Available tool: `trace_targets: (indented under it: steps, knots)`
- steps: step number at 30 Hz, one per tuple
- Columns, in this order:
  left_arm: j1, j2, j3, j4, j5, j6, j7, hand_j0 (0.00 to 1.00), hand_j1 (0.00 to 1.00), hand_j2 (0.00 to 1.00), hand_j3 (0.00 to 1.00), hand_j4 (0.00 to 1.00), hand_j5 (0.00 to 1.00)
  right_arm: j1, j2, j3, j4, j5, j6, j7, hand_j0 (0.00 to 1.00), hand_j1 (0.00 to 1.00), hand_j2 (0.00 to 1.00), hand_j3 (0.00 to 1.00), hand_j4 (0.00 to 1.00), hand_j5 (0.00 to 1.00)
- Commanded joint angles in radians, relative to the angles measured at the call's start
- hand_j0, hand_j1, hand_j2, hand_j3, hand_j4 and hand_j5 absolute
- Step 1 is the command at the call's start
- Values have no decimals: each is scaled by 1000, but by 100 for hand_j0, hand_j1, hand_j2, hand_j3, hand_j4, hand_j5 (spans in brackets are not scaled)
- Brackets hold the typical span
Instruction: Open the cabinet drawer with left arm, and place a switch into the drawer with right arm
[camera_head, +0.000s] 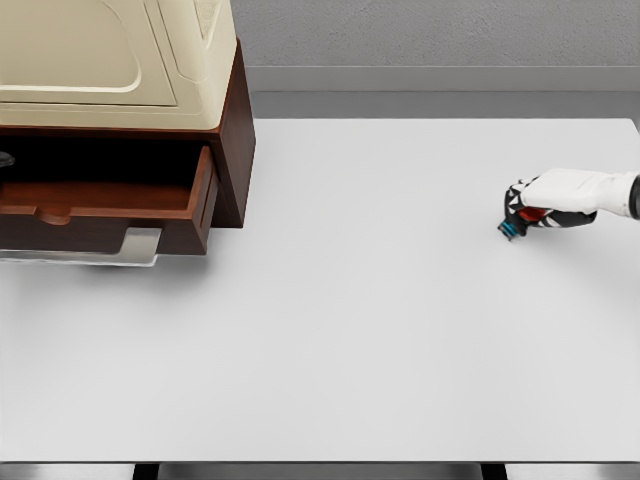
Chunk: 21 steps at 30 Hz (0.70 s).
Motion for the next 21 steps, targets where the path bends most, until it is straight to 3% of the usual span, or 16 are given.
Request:
trace_targets:
  steps: [1,21]
  knots:
    - [0,0,1,0,17,3,0,100,100,100,100,100,100,-2,8,-4,-2,-9,2,-1,22,22,22,22,22,22]
    - [0,0,-1,0,15,3,0,100,100,100,100,100,100,-178,238,22,-8,-39,2,-1,24,24,24,24,24,24]
